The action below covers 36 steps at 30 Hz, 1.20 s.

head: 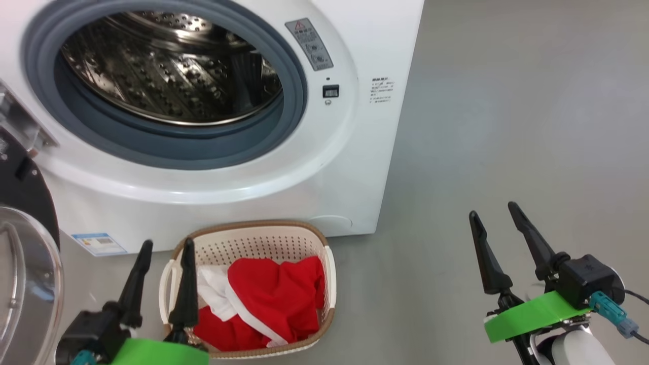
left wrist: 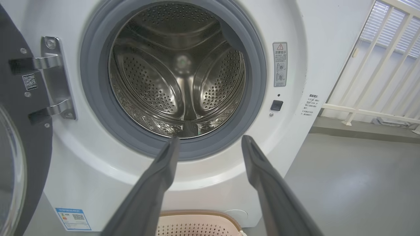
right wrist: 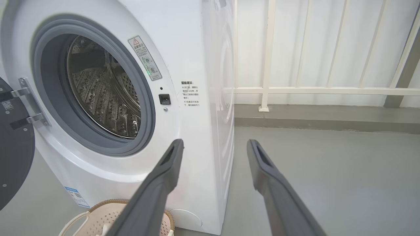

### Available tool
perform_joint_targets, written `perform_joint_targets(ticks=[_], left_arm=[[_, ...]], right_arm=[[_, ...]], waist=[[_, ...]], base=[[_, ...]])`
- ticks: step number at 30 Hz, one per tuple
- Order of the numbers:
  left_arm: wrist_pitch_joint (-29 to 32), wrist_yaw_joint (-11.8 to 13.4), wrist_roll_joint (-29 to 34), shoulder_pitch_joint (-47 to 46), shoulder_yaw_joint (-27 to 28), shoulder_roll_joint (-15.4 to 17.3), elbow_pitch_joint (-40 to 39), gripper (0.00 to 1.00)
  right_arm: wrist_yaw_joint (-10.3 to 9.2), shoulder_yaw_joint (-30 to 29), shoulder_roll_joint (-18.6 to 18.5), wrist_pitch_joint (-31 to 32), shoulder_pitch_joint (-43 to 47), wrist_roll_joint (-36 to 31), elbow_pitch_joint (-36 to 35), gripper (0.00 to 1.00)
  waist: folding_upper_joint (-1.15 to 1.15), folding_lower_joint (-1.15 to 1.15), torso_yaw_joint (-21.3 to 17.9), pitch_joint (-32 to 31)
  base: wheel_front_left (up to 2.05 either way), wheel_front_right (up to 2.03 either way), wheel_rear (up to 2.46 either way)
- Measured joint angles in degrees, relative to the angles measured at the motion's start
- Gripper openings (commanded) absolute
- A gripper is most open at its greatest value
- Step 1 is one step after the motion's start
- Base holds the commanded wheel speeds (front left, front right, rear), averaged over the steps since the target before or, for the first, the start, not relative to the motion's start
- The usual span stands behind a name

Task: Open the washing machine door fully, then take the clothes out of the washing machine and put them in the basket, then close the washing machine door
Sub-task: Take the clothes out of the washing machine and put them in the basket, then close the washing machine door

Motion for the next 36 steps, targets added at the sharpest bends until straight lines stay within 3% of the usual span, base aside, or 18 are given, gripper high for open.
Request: perform_joint_targets(ticks=[15,36], left_arm=[[0.20,4.03,1.23,8.28,3.15,0.69,-5.03,1.00],[2.74,4.98,2.29,10.77,1.81,2.61,-6.86,1.00]], right_arm=[[0.00,-1.81,0.21,0.00,5.00,-0.47,-0.77,1.00],[0.00,-1.69,0.27,0.00,7.08,-0.52,-2.23,1.00]], waist=[[0.00,0.00,0.46,-6.90],[0.00,0.00,-0.69,-8.04]], base=[[0.00,0.00,0.00],[-0.02,0.02,0.00]])
